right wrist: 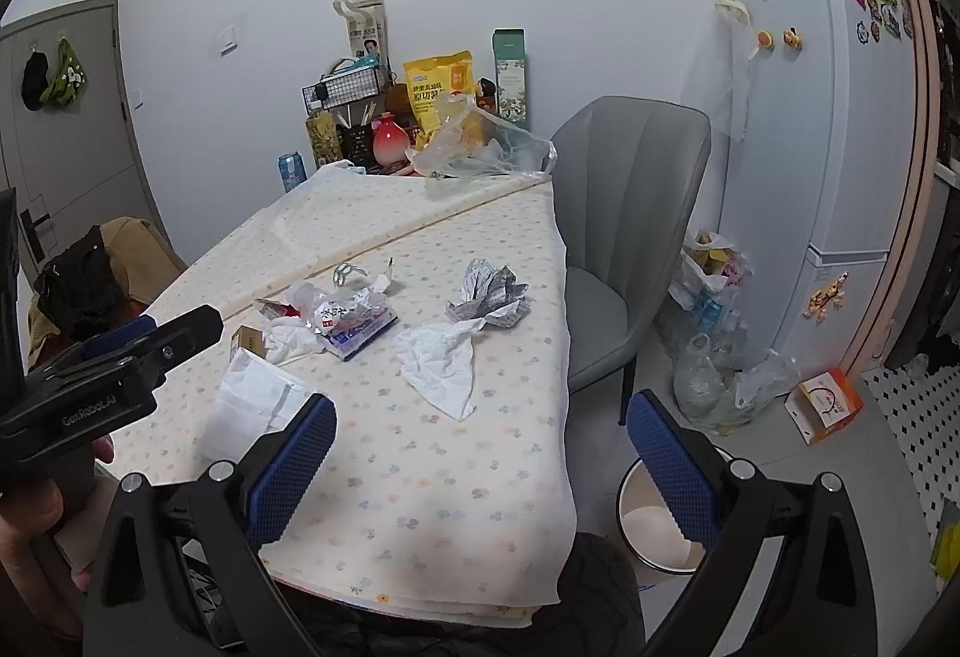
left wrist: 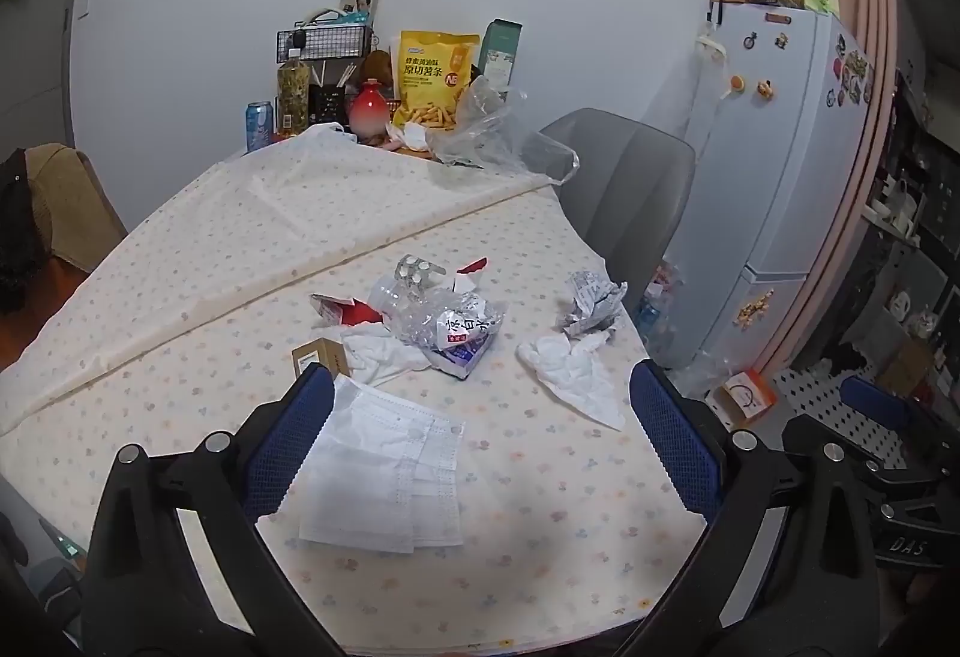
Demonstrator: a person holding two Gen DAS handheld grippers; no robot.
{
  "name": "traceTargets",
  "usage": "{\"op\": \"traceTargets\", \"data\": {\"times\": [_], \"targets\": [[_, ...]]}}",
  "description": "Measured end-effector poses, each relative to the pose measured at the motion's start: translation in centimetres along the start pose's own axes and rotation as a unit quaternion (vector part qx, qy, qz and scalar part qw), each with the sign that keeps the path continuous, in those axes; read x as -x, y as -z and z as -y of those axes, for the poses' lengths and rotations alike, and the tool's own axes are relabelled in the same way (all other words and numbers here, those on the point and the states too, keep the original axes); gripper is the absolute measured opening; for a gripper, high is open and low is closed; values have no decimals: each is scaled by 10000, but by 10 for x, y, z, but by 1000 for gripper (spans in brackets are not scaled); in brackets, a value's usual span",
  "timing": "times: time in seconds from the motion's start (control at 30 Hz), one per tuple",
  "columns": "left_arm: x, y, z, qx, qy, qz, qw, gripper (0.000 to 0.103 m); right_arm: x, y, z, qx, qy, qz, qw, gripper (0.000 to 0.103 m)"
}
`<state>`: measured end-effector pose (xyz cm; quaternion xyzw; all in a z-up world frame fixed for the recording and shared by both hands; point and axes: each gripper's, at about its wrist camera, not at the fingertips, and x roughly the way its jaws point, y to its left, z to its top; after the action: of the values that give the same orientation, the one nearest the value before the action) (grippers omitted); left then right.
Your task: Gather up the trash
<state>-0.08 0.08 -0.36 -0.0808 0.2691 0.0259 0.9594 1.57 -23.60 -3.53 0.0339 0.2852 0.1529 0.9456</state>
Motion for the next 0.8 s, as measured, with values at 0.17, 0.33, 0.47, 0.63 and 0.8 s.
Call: {"op": "traceTargets", "data": {"times": [0.17,0.33,0.47,0.63,0.8], "targets": [[1,-1,-2,26,-6,19,10000,98,1,0,-5,49,-8,24,10000,95],[1,1,-1,13,-3,27,10000,98,1,0,-5,52,-16,33,10000,95],[1,1,-1,18,-2,28,10000,98,1,0,-6,34,-8,39,10000,95],[2,1,0,17,-19,39,10000,98,2,0,-5,23,-12,53,10000,95],[4,2,2,-14,-33,63,10000,98,1,0,-3,-12,-19,40,10000,95]]}}
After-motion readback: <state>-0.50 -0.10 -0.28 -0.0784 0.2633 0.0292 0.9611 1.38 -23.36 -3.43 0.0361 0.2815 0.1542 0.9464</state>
